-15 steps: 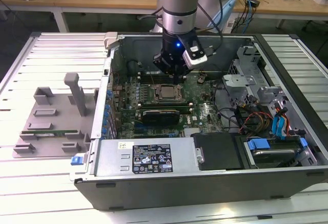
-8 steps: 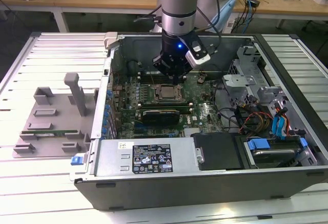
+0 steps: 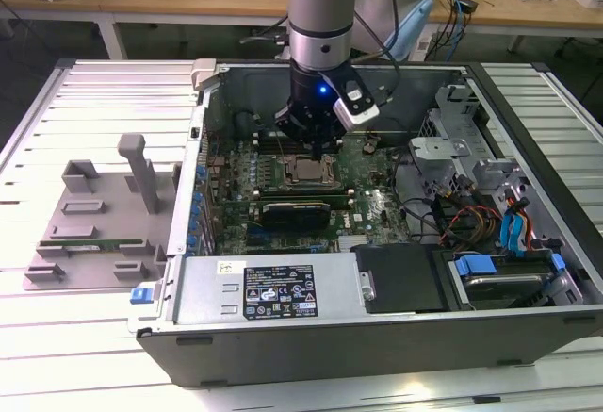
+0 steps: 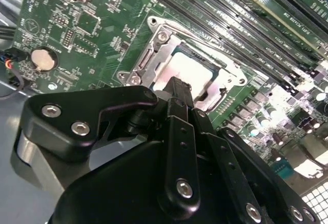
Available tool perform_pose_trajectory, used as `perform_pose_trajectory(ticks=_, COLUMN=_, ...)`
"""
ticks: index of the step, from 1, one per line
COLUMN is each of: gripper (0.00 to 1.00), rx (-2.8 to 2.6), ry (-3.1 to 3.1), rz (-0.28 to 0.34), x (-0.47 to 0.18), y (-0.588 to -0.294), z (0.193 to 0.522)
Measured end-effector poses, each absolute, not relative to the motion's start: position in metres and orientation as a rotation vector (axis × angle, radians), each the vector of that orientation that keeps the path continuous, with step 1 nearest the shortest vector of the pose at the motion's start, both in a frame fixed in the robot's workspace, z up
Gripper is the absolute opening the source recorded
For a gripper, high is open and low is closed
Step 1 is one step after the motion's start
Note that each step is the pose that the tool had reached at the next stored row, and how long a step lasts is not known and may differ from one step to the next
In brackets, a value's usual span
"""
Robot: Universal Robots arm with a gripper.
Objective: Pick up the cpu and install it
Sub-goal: 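Close the cpu cover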
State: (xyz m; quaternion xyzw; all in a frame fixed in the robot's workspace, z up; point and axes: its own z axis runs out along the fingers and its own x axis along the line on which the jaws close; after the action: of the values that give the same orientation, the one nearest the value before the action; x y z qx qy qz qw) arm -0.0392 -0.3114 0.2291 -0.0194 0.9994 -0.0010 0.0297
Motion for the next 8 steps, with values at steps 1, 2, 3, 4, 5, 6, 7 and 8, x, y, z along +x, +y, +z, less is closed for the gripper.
perform_pose_trajectory(ticks=1, gripper=0.11, rx=-0.059, ry=3.082, rz=-0.003, x=-0.042, y=-0.312, z=0.228)
perform_pose_trajectory(ticks=2, gripper=0.11, rx=-0.059, ry=3.082, rz=-0.003, x=-0.044, y=-0.313, z=0.228)
perform_pose_trajectory(ticks=3, gripper=0.11, rx=-0.059, ry=3.082, rz=-0.003, x=-0.044, y=-0.313, z=0.228)
perform_pose_trajectory(ticks=4, gripper=0.11, rx=-0.058, ry=3.082, rz=-0.003, x=-0.045, y=-0.313, z=0.228)
perform_pose_trajectory(ticks=5, gripper=0.11, rx=-0.058, ry=3.082, rz=-0.003, x=-0.045, y=-0.313, z=0.228)
perform_pose_trajectory(ticks=6, gripper=0.11, rx=-0.058, ry=3.082, rz=-0.004, x=-0.048, y=-0.313, z=0.228)
perform_pose_trajectory(ticks=7, gripper=0.11, rx=-0.058, ry=3.082, rz=-0.003, x=-0.051, y=-0.313, z=0.228)
perform_pose_trajectory(ticks=8, gripper=0.11, rx=-0.058, ry=3.082, rz=-0.003, x=-0.054, y=-0.313, z=0.228)
